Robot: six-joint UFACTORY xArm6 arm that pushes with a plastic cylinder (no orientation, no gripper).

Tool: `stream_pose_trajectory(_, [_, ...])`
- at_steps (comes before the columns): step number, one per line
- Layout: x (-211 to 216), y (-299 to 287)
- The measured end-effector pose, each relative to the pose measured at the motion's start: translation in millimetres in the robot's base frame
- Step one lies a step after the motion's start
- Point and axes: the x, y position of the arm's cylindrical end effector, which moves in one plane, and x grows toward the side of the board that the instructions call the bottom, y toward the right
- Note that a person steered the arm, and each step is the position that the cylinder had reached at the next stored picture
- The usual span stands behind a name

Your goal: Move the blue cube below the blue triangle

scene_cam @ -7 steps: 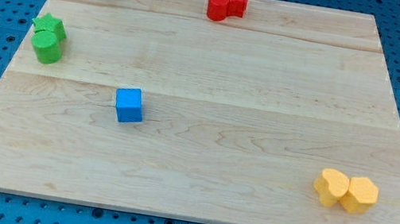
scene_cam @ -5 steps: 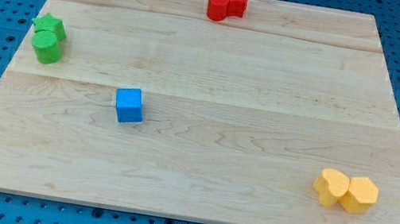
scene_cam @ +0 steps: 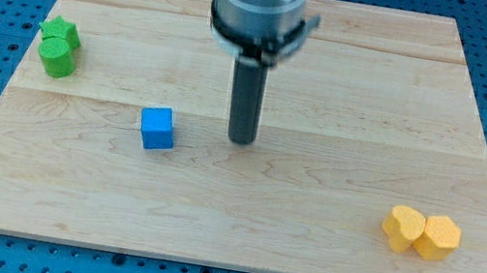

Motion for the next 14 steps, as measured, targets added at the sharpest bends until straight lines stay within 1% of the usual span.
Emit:
stream_pose_trajectory(1, [35,-53])
stream_pose_trajectory(2, [25,-102])
stream_pose_trajectory(3, [-5,-117])
stream_pose_trajectory(4, [-36,-122])
stream_pose_trajectory(6, [-37,-79])
stream_pose_trajectory(7, [-50,-78])
stream_pose_trajectory(9, [-109,-77])
stream_pose_trajectory(10, [-109,-47])
stream_pose_trajectory(11, [-120,-35])
stream_pose_trajectory(12, [-142,-72])
stream_pose_trajectory(13, [-160,-122])
stream_pose_trajectory(14, [-166,-148])
